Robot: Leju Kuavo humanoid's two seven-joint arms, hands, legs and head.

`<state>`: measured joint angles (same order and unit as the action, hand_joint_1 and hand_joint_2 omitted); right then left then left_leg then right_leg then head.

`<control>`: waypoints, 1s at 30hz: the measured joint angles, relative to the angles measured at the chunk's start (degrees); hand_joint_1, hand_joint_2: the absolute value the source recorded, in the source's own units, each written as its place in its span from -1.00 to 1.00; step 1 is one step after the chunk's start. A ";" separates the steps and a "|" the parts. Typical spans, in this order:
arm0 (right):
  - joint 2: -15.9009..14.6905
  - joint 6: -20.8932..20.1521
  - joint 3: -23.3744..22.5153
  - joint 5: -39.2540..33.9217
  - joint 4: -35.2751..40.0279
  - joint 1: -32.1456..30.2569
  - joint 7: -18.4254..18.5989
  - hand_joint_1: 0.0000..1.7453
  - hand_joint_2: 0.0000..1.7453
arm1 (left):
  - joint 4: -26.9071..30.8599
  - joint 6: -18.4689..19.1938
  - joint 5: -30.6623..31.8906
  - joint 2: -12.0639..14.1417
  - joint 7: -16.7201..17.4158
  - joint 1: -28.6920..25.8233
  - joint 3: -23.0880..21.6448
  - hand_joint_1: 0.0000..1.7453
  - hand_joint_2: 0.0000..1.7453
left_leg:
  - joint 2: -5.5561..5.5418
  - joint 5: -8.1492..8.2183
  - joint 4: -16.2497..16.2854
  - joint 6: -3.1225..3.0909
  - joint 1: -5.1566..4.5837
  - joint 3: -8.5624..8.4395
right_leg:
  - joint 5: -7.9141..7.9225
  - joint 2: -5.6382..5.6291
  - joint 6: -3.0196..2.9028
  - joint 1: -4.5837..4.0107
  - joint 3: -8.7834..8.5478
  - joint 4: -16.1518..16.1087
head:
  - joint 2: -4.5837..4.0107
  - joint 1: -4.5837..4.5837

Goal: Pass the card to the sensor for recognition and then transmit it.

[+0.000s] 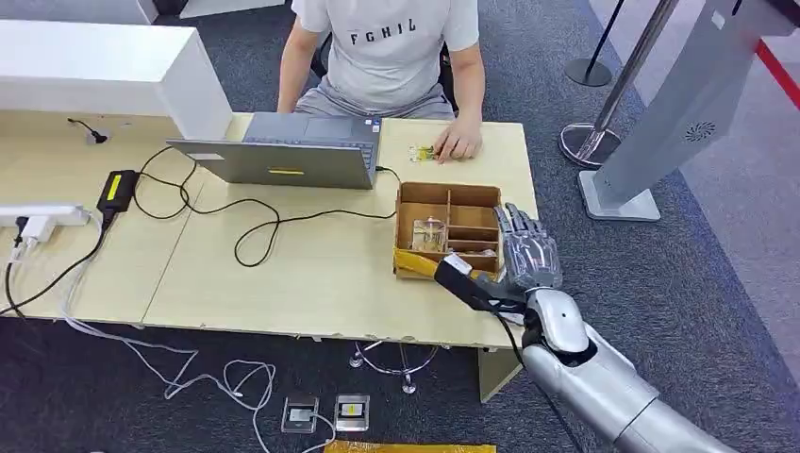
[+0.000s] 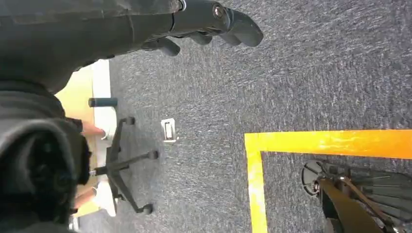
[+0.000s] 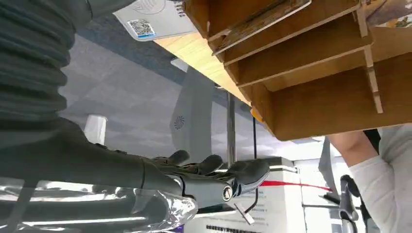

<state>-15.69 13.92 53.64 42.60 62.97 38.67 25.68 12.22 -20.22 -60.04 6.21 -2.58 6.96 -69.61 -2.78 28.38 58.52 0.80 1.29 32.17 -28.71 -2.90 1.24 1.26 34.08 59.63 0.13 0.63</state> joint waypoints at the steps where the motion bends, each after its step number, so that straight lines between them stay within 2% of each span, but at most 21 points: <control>1: 0.52 0.22 -0.22 0.17 -0.63 -0.09 -0.39 -1.00 1.00 | 0.00 0.00 -0.02 0.00 0.22 0.00 0.00 -1.00 -1.00 | 0.00 0.00 0.00 0.00 0.00 0.00 | 0.00 0.00 0.00 0.00 0.00 0.00 | 0.00 0.00; 17: 3.71 0.68 -0.55 0.68 -3.91 -0.40 -1.40 -1.00 1.00 | 0.00 0.00 -0.11 0.00 0.68 -0.01 0.00 -1.00 -1.00 | -0.01 0.00 0.00 0.00 0.00 0.00 | 0.00 0.02 0.00 0.00 0.00 0.00 | 0.00 0.00; 30: 6.21 1.03 -1.55 5.03 -7.89 -0.50 -1.48 -1.00 1.00 | 0.00 0.00 -1.03 0.00 0.90 -0.01 0.00 -1.00 -1.00 | -0.01 0.00 0.00 0.00 0.00 0.00 | 0.00 0.01 0.00 0.00 0.00 0.00 | 0.00 0.02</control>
<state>-9.49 14.95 52.08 47.63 55.08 38.17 24.20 12.22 -20.22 -61.07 6.21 -1.68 6.94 -69.61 -2.79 28.38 58.52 0.80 1.29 32.16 -28.71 -2.88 1.24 1.26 34.08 59.63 0.13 0.66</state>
